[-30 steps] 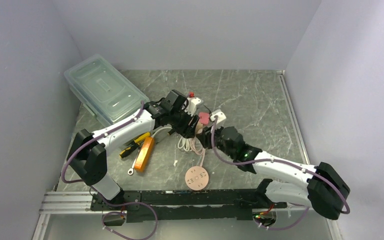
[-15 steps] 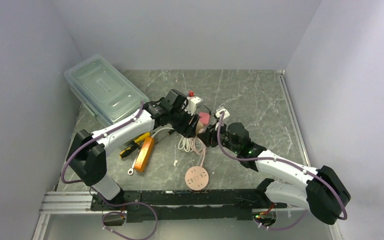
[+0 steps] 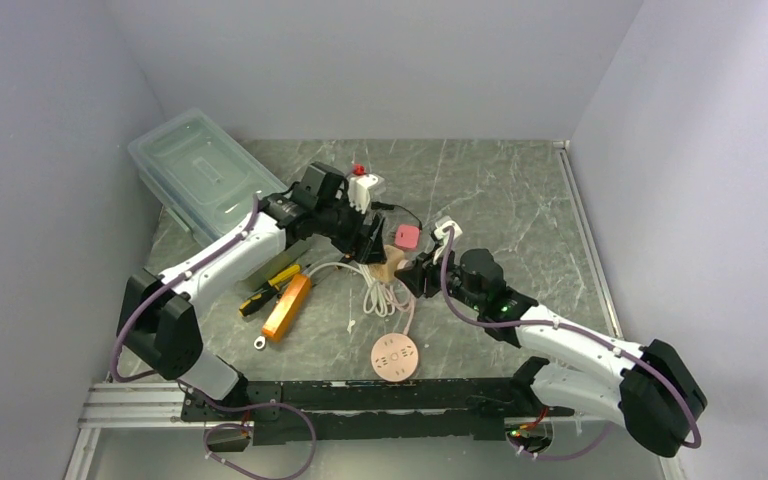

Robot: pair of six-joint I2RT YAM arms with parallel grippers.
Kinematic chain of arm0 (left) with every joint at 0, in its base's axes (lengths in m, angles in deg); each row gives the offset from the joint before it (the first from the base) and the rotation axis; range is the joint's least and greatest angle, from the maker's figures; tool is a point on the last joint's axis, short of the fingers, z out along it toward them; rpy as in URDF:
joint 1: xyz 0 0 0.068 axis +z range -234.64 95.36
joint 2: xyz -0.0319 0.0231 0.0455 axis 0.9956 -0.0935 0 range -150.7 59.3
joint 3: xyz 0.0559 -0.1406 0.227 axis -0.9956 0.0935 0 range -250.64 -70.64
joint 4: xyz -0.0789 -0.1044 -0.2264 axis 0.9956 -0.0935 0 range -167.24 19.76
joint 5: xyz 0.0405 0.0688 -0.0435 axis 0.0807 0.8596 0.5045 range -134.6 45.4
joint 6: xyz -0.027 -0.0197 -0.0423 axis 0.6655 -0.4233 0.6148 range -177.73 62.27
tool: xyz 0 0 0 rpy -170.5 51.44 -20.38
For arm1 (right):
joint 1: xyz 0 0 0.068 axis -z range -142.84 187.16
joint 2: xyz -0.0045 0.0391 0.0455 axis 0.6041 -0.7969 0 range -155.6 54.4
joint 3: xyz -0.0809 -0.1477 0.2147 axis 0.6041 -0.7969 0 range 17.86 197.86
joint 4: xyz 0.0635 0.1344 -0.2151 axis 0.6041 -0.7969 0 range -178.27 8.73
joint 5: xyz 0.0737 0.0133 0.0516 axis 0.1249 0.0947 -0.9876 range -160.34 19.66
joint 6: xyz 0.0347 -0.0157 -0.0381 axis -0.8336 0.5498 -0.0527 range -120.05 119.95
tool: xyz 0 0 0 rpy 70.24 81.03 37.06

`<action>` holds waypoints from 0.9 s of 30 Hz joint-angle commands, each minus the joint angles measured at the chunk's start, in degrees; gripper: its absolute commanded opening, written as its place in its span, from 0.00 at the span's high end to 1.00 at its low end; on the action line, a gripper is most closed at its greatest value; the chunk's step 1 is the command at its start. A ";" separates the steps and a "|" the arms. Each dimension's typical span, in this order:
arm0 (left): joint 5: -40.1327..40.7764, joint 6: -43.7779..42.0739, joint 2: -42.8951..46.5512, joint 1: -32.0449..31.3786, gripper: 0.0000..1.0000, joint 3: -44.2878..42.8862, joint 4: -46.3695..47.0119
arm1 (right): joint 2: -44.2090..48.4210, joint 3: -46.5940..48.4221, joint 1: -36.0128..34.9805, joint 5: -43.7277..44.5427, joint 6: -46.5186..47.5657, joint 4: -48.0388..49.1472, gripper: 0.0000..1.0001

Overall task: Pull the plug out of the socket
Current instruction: Remove the plug from the socket.

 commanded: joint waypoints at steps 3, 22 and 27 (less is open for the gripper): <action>-7.41 1.44 0.28 2.15 0.12 -1.11 2.23 | 3.29 0.11 -0.48 -2.33 0.30 6.04 1.00; -15.43 5.42 -8.96 2.14 0.19 -2.90 1.47 | 3.87 -0.05 -0.48 -2.58 0.97 5.89 1.00; -16.47 6.09 -10.00 1.78 0.32 -3.20 1.69 | 3.40 0.16 -0.48 -2.37 1.23 5.72 1.00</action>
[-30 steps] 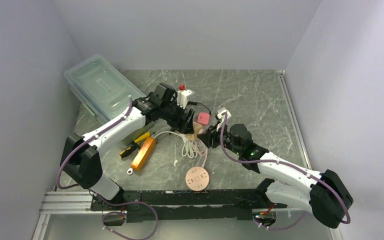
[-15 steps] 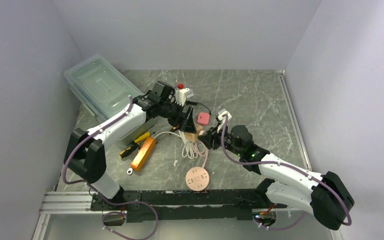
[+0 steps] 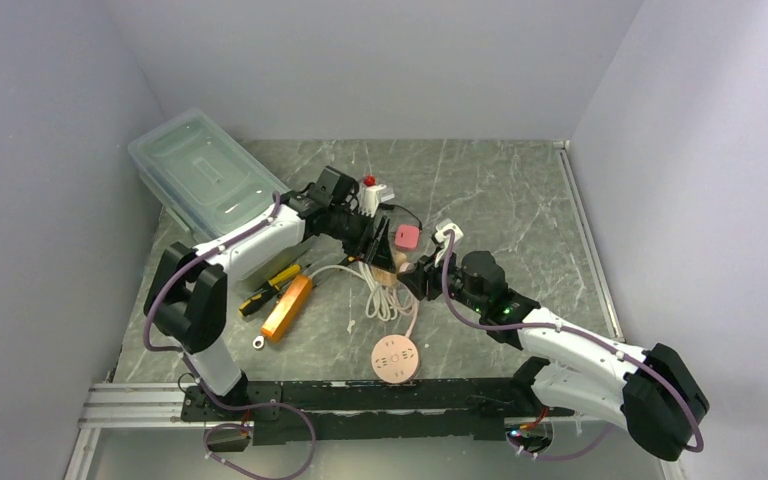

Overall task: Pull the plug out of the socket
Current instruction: Remove the plug from the socket.

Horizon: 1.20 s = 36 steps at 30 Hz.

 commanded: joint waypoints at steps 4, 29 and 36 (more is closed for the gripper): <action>-1.99 0.79 -1.30 -0.80 0.35 -2.05 0.36 | 1.32 1.38 -0.63 -1.76 0.35 6.61 1.00; 9.21 -1.15 -0.93 -1.81 1.00 -2.05 -1.91 | -1.46 4.44 -4.49 6.03 0.20 2.85 1.00; 12.95 -2.98 -0.65 -2.67 1.00 -2.45 -3.38 | -1.28 3.74 -0.04 -5.09 -1.59 4.54 1.00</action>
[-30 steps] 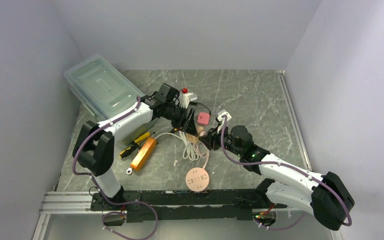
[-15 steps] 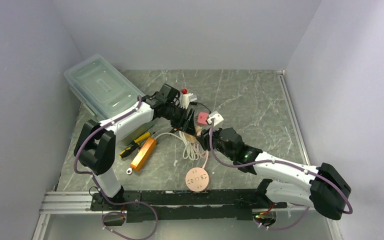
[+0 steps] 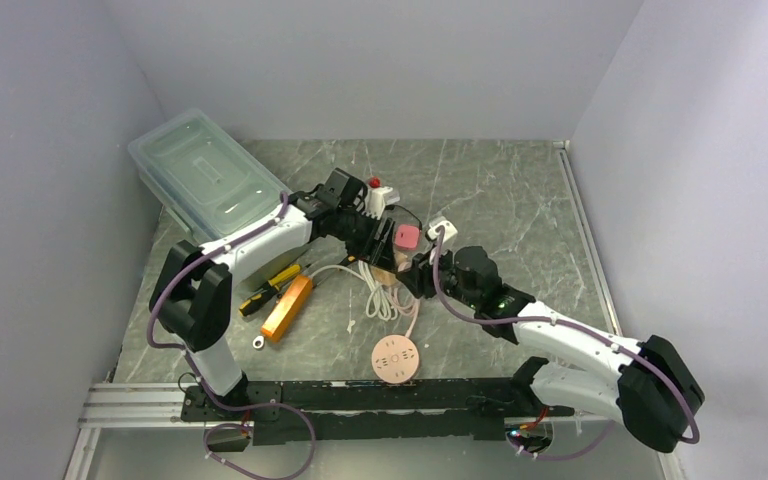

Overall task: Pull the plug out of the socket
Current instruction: Remove the plug from the socket.

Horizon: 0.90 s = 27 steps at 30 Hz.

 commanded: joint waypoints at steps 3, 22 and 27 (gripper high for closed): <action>6.66 -3.22 1.12 -0.55 1.00 -0.98 -2.06 | 1.60 1.09 0.91 -7.11 -1.47 7.65 1.00; 8.77 -2.63 0.78 0.15 1.00 -1.44 -3.18 | 3.36 0.47 -3.83 4.12 -1.10 7.39 1.00; 8.89 -2.83 0.93 0.15 1.00 -1.49 -3.19 | 3.44 0.00 -2.73 0.09 -0.77 8.30 1.00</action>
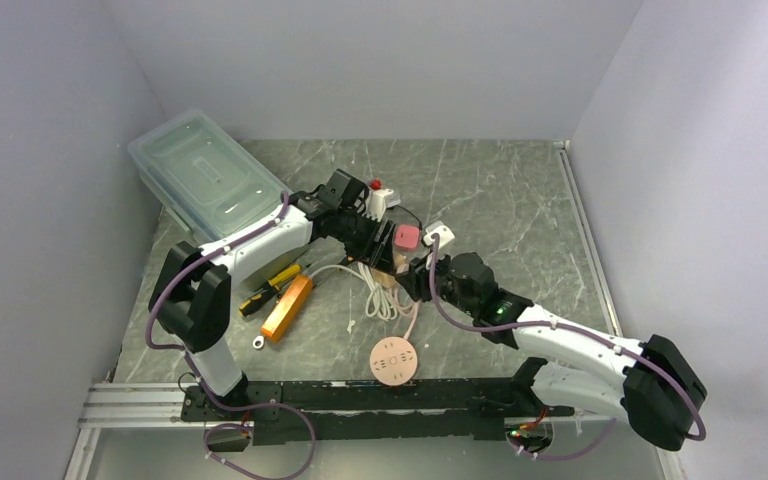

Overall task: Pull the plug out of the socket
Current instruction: Remove the plug from the socket.

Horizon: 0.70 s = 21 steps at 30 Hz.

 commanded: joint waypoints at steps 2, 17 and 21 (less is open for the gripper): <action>7.00 -1.73 0.64 0.84 1.00 -1.03 -1.22 | 2.52 0.62 -0.73 -3.70 -0.46 8.32 1.00; 8.22 -1.99 0.79 1.91 1.00 -1.00 -1.76 | 2.08 1.08 -5.04 6.61 -0.28 6.91 1.00; 8.51 -2.17 0.75 1.56 1.00 -0.94 -1.78 | 3.84 -0.24 2.50 -3.03 -2.77 7.65 1.00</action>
